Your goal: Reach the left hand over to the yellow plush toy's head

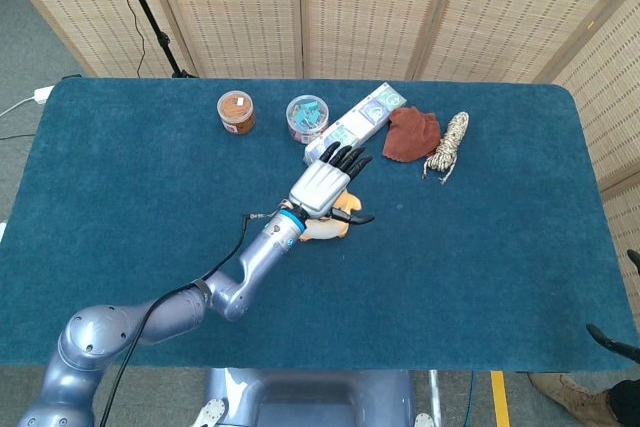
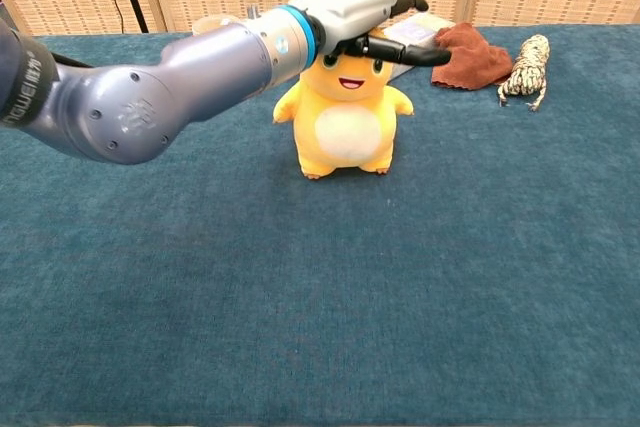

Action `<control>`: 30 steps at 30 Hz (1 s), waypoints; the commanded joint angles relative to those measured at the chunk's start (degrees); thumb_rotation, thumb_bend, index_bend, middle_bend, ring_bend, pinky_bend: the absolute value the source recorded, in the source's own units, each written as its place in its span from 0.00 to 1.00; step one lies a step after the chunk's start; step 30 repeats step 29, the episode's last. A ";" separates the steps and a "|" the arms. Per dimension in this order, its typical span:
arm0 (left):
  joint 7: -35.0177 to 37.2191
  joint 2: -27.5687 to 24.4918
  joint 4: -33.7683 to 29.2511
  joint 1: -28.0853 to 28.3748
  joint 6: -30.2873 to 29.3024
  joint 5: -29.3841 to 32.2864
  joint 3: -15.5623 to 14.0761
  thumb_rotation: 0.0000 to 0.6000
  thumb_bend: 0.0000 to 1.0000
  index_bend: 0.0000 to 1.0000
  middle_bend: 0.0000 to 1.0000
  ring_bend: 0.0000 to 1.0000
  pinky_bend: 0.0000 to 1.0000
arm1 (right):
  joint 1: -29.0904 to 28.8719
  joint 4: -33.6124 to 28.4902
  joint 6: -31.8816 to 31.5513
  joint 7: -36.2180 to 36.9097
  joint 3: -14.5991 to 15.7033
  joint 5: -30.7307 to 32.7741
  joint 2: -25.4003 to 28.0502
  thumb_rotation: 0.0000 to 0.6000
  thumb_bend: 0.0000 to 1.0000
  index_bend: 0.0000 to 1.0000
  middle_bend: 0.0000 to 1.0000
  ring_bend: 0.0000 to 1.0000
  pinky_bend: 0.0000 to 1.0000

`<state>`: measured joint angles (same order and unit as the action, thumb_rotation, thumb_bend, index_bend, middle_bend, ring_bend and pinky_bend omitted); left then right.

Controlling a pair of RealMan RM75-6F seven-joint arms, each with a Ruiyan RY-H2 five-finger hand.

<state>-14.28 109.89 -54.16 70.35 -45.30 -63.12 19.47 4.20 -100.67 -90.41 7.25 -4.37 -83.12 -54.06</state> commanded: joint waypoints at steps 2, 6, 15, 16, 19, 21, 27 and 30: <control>-2.21 -7.01 -11.21 -2.80 -4.74 -0.37 1.59 0.06 0.00 0.00 0.00 0.00 0.00 | 0.09 -0.15 -0.20 -0.02 0.14 -0.34 0.05 1.00 0.00 0.00 0.00 0.00 0.00; -4.67 -13.57 -21.19 -5.55 -7.56 0.15 2.19 0.05 0.00 0.00 0.00 0.00 0.00 | 0.11 -0.32 -0.36 -0.25 0.20 -0.60 0.03 1.00 0.00 0.00 0.00 0.00 0.00; -14.46 -30.21 -42.69 -15.89 -17.06 0.28 -2.40 0.26 0.00 0.00 0.00 0.00 0.00 | 0.21 -1.11 -1.00 0.79 0.31 -1.76 0.64 1.00 0.00 0.00 0.00 0.00 0.00; -14.89 -31.69 -44.60 -17.37 -18.45 -0.40 -3.39 0.30 0.00 0.00 0.00 0.00 0.00 | 0.24 -1.16 -1.13 1.24 0.38 -2.13 0.76 1.00 0.00 0.00 0.00 0.00 0.00; -15.73 -37.30 -51.79 -24.09 -24.67 -3.78 -8.21 0.55 0.00 0.00 0.00 0.00 0.00 | 0.23 -0.88 -1.28 2.99 0.70 -3.34 1.20 1.00 0.00 0.00 0.00 0.00 0.00; -14.89 -39.98 -54.77 -28.22 -28.20 -6.16 -11.33 0.70 0.00 0.00 0.00 0.00 0.00 | 0.19 -0.61 -1.55 3.78 0.71 -3.90 1.30 1.00 0.00 0.00 0.00 0.00 0.00; -9.79 -45.31 -56.68 -39.74 -36.44 -11.99 -20.81 1.00 0.00 0.00 0.00 0.00 0.00 | 0.05 0.48 -2.63 2.75 0.09 -4.12 0.54 1.00 0.00 0.00 0.00 0.00 0.00; -7.32 -46.41 -55.97 -43.31 -38.40 -13.38 -23.88 1.00 0.00 0.00 0.00 0.00 0.00 | -0.01 0.67 -2.64 1.09 -0.10 -3.61 0.15 1.00 0.00 0.00 0.00 0.00 0.00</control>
